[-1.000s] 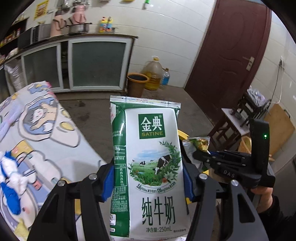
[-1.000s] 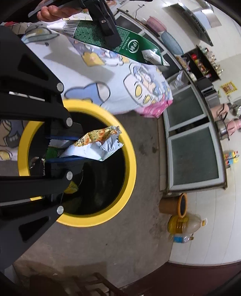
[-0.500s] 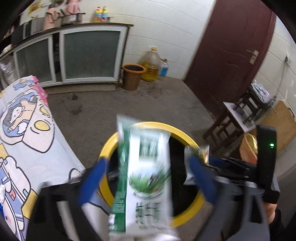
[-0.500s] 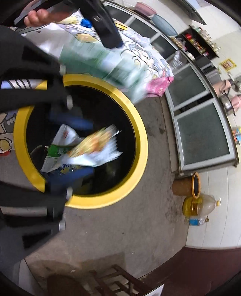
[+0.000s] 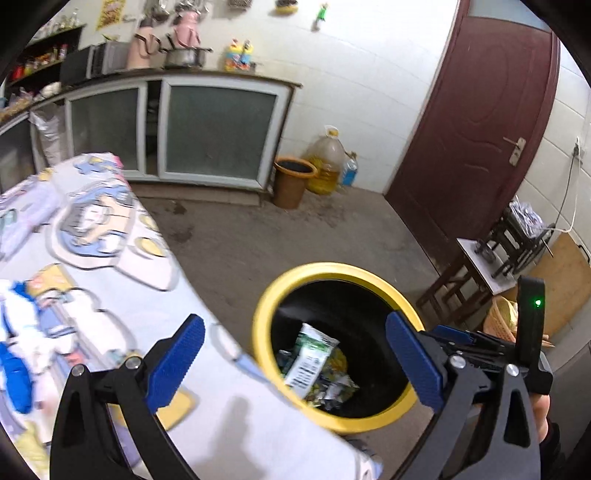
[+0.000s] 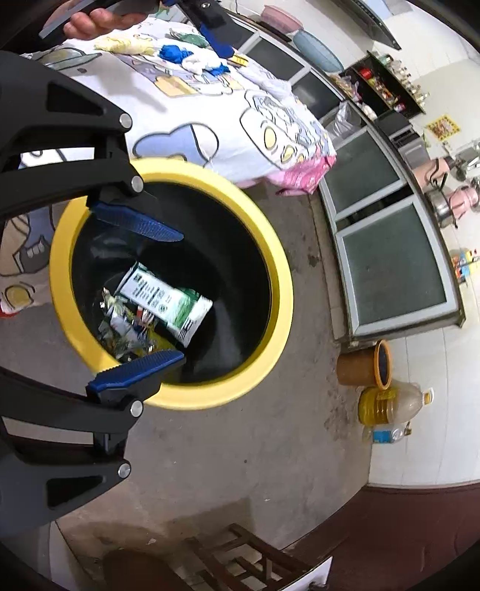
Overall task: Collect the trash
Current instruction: 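Move both open tools back over the table toward the remaining trash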
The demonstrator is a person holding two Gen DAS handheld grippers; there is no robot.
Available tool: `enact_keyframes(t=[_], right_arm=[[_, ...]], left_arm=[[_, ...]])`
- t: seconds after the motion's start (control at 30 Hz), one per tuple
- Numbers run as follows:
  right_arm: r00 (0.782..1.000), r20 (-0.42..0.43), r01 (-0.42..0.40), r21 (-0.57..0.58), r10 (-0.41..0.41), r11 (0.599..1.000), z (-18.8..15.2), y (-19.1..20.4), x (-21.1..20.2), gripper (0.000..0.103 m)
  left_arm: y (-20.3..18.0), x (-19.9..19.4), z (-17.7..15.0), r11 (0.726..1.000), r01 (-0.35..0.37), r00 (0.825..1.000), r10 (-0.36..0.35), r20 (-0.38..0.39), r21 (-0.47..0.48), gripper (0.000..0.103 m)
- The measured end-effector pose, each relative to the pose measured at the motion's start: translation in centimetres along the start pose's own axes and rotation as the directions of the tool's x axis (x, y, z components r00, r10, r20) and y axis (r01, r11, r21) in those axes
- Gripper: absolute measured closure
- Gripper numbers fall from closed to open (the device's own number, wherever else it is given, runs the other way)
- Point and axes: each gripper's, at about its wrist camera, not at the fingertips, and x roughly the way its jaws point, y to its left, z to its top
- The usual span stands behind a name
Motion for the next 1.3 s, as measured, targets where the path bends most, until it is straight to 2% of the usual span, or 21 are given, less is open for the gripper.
enact_keyframes(t=[0.17,0.37,0.57,0.6,0.67,0.7,0.77,0.9,1.17,1.3], right_arm=[[0.999,0.02,-0.04,-0.069,0.042,0.997,0.0,3.8,-0.3,0.043],[0.992,0.016,-0.122,-0.181,0.127,0.976,0.4,10.9,0.0,0.043],[0.976,-0.013,-0.21,-0.306,0.217,0.928,0.1,18.6,0.9,0.043],[0.973,-0.019,-0.225,-0.328,0.232,0.917,0.0,20.0,1.1,0.043],[0.963,-0.048,-0.262,-0.372,0.263,0.89,-0.2,22.9,1.8,0.043],[0.96,-0.057,-0.274,-0.386,0.274,0.881,-0.4,23.9,2.1,0.043],[0.95,-0.089,-0.31,-0.413,0.301,0.856,-0.6,26.3,2.8,0.043],[0.934,-0.141,-0.354,-0.464,0.327,0.812,-0.7,31.1,4.6,0.043],[0.919,-0.182,-0.392,-0.531,0.35,0.751,-0.4,36.5,6.9,0.043],[0.916,-0.196,-0.397,-0.548,0.349,0.736,-0.1,38.1,8.1,0.043]], left_arm=[[4.4,-5.3,-0.5,0.997,-0.052,0.997,0.055,0.063,-0.051,0.008],[11.5,-12.1,-2.0,0.976,-0.186,0.973,0.199,0.116,-0.109,0.008],[19.7,-18.3,-4.4,0.918,-0.353,0.919,0.376,0.115,-0.179,0.008],[21.4,-19.4,-4.9,0.897,-0.398,0.901,0.422,0.103,-0.192,0.008],[24.1,-20.8,-5.5,0.868,-0.452,0.875,0.476,0.085,-0.207,0.008],[24.9,-21.3,-5.6,0.857,-0.47,0.866,0.495,0.079,-0.212,0.008],[27.4,-22.2,-5.9,0.824,-0.525,0.835,0.548,0.06,-0.214,0.008],[31.7,-23.0,-6.0,0.78,-0.585,0.798,0.603,0.016,-0.22,0.008],[37.6,-21.7,-5.9,0.747,-0.637,0.767,0.64,-0.054,-0.193,0.008],[39.3,-19.8,-5.3,0.76,-0.63,0.776,0.623,-0.099,-0.16,0.008]])
